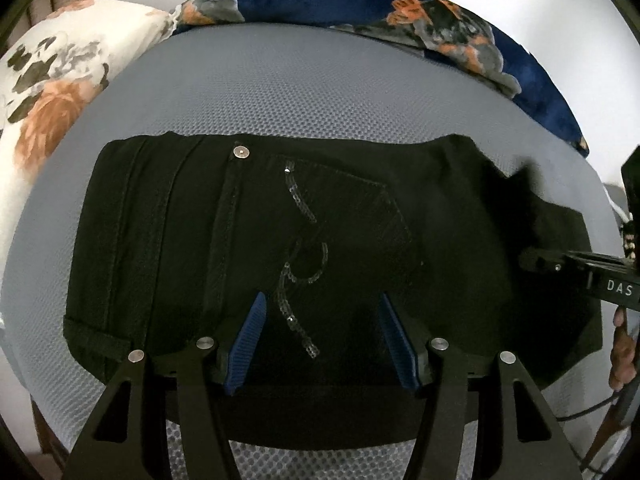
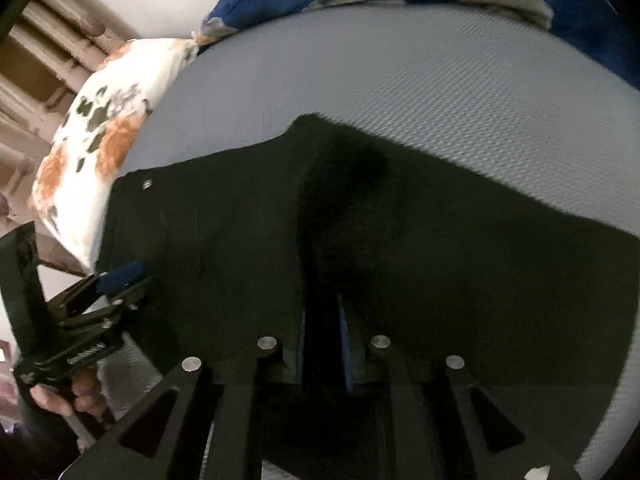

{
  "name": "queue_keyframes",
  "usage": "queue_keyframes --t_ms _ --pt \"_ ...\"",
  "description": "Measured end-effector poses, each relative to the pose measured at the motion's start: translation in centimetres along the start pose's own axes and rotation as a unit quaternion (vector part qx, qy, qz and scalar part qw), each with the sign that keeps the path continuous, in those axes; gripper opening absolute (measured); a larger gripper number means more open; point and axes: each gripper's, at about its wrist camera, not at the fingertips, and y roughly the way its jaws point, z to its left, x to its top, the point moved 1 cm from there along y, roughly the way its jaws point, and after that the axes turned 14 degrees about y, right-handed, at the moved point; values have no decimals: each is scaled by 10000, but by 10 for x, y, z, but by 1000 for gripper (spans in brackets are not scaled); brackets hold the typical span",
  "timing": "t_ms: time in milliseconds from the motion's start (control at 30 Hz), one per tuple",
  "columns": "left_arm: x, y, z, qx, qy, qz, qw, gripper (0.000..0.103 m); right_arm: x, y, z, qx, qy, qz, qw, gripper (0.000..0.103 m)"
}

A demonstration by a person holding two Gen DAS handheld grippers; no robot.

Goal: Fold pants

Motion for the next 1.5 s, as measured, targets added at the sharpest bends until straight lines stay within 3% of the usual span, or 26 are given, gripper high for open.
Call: queue_keyframes --t_ms 67,200,433,533,600,800,1000,1167,1267,1500 --pt "-1 1 -1 -14 22 7 10000 60 -2 -5 4 245 -12 37 9997 25" --pt "-4 -2 -3 -249 -53 3 9997 60 -1 -21 3 343 13 -82 9994 25" --pt "0 -11 -20 -1277 -257 -19 9915 58 -5 -55 -28 373 422 -426 9975 26" --pt "4 -6 -33 -1606 -245 100 9867 50 -7 -64 -43 309 554 -510 9967 27" --pt "7 1 -43 -1700 -228 229 9849 40 -8 -67 -54 233 640 -545 9962 28" --pt "15 20 -73 -1693 -107 534 9841 39 -8 -66 -78 198 808 -519 9952 28" --pt "25 26 -87 -2147 -266 541 9748 39 -7 -59 -87 231 858 -456 9950 28" --pt "37 36 -100 -1986 -136 521 9786 39 -5 -56 -94 257 894 -447 9947 28" --pt "45 39 -112 -1812 162 553 9817 9 -4 -56 -98 246 897 -469 9946 28" --pt "46 19 -117 -1393 509 310 9885 5 -6 -61 -97 101 763 -552 9955 28"
